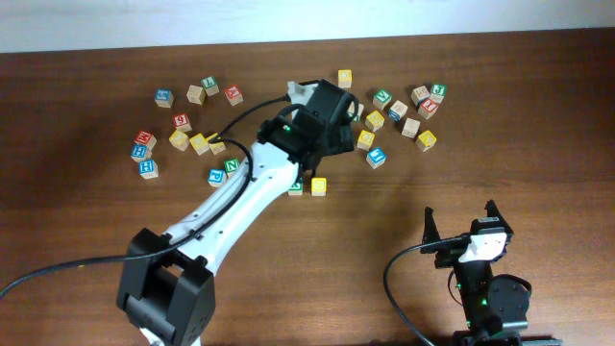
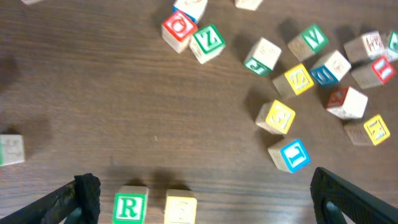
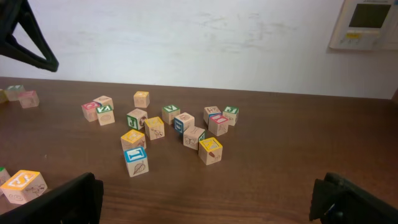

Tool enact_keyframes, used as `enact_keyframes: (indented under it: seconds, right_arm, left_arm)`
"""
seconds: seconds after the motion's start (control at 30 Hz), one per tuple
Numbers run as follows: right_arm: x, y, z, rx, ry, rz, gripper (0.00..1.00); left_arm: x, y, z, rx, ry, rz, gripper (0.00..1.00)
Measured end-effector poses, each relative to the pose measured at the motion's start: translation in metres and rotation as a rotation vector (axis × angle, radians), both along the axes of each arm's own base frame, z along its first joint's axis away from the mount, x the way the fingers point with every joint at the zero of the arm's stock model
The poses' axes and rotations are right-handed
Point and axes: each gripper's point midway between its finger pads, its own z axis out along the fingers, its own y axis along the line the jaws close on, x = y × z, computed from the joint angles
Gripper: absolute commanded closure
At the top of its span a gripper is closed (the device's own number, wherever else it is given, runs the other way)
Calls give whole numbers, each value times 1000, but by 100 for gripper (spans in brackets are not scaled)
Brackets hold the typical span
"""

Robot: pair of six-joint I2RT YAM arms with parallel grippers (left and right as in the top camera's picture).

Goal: Spell out RSS
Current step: 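Move the left gripper over the upper block cluster toward another yellow S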

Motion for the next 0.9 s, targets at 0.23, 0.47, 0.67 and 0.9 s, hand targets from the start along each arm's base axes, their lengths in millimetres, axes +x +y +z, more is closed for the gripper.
enact_keyframes:
  seconds: [0.23,0.47,0.67,0.9]
  right_arm:
    - [0,0,0,0,0,0,2]
    - [0,0,0,0,0,0,2]
    - [0,0,0,0,0,0,2]
    - [0,0,0,0,0,0,2]
  left_arm:
    - [27,59,-2,9,11,135,1]
    - [21,109,-15,63,109,222,1]
    - [3,98,-23,47,190,180,1]
    - [-8,74,-26,-51,251,111,1]
